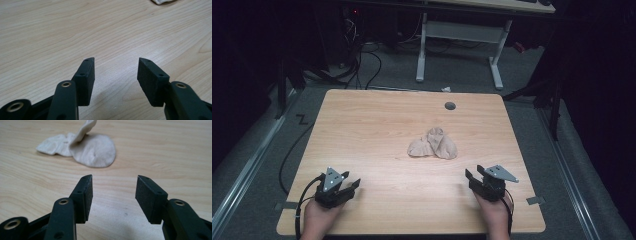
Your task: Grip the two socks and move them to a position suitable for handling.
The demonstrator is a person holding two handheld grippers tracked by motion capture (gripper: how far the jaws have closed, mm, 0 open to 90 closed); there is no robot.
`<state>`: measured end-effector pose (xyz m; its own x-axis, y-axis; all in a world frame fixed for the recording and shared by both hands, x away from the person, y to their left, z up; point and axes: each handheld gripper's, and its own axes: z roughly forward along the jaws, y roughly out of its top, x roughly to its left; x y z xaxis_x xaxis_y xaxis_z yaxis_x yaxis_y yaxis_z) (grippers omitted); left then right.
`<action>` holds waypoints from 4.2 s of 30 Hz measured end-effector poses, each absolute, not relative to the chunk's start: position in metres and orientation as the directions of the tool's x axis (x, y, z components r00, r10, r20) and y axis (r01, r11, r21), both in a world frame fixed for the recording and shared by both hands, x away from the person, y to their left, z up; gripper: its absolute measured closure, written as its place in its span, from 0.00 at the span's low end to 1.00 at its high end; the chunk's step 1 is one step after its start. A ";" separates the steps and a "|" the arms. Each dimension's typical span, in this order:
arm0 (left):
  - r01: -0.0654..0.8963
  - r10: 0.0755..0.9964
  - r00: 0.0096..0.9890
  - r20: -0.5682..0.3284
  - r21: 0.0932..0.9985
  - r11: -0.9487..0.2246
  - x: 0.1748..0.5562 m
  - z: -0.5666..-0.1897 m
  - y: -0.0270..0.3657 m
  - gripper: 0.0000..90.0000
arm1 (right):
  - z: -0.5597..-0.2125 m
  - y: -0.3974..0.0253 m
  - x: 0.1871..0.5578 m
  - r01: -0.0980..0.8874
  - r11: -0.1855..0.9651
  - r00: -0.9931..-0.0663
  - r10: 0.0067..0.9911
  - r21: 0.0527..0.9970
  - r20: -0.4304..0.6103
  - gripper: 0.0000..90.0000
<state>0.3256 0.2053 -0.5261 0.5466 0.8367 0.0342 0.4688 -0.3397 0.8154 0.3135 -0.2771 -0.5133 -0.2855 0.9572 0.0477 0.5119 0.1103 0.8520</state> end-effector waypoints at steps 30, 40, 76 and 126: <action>0.472 0.843 0.538 0.015 0.823 -0.316 0.326 -0.526 0.215 0.52 | -0.519 -0.265 0.318 0.532 0.196 -0.363 0.932 0.824 0.012 0.39; 0.459 0.828 0.560 0.024 0.823 -0.334 0.324 -0.526 0.215 0.51 | -0.507 -0.246 0.327 0.533 0.243 -0.428 0.904 0.810 0.011 0.34; 0.481 0.801 0.598 -0.019 0.808 -0.340 0.327 -0.528 0.211 0.52 | -0.485 -0.202 0.380 0.610 0.339 -0.484 0.875 0.716 -0.003 0.38; 0.484 0.788 0.614 -0.043 0.810 -0.332 0.330 -0.529 0.212 0.49 | -0.474 -0.201 0.486 0.728 0.183 -0.375 0.913 0.661 0.160 0.56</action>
